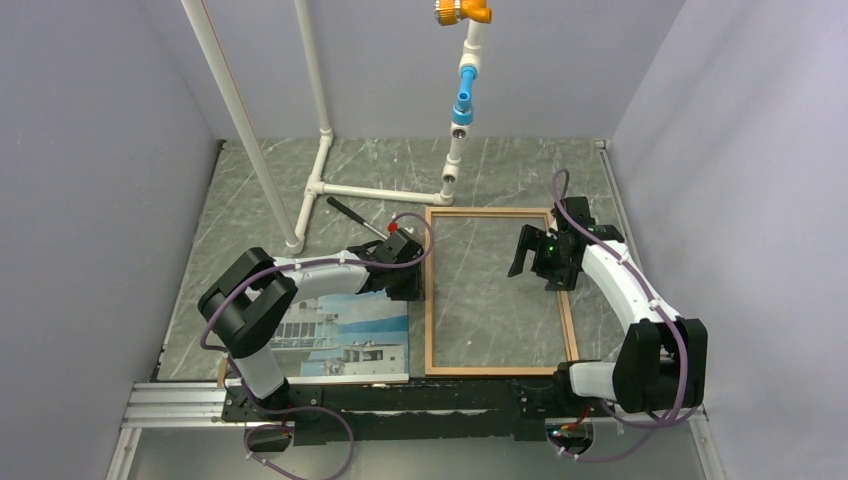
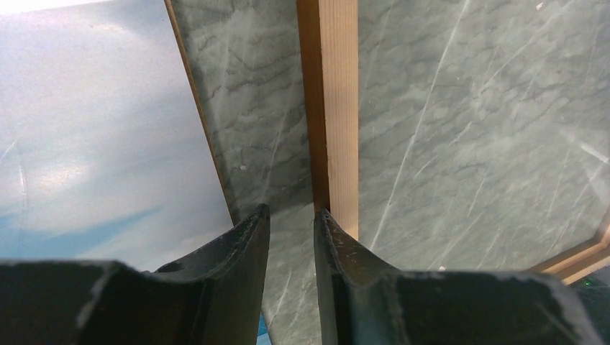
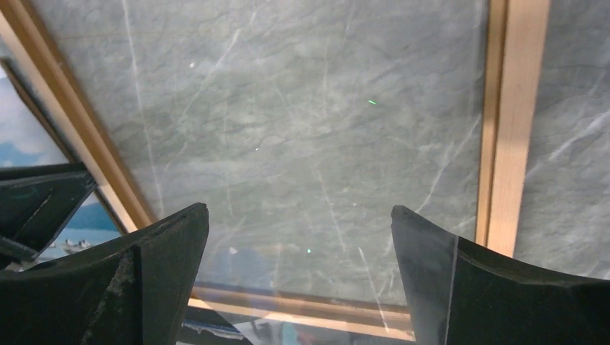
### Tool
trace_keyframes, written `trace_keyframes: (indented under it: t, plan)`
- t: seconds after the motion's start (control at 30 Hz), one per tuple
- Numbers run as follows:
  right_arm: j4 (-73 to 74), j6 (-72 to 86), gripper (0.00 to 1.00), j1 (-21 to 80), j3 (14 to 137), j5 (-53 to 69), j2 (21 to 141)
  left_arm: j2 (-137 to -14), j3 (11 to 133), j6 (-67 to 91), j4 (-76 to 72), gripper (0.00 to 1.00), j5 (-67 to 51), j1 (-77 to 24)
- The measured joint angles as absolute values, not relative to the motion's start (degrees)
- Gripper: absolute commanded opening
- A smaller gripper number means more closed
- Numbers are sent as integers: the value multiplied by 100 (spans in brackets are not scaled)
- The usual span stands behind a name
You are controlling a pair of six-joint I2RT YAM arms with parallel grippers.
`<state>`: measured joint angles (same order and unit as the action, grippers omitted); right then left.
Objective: Put the photo into the frame
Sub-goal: Place the photo frame item in the photo frame.
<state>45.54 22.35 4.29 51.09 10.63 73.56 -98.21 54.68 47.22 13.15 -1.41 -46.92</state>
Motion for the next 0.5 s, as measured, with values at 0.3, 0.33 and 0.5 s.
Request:
trace_keyframes:
  t: [0.3, 0.33, 0.5]
  plan:
    - [4442, 2311, 100, 447, 5109, 473, 7354, -9821, 5468, 4722, 1315, 34, -139, -4694]
    - [4436, 2316, 100, 447, 5109, 425, 7354, -9821, 5468, 4722, 1315, 35, -139, -4696]
    - [4366, 2318, 100, 449, 5105, 252, 7354, -9821, 5468, 4724, 1315, 35, -139, -4696]
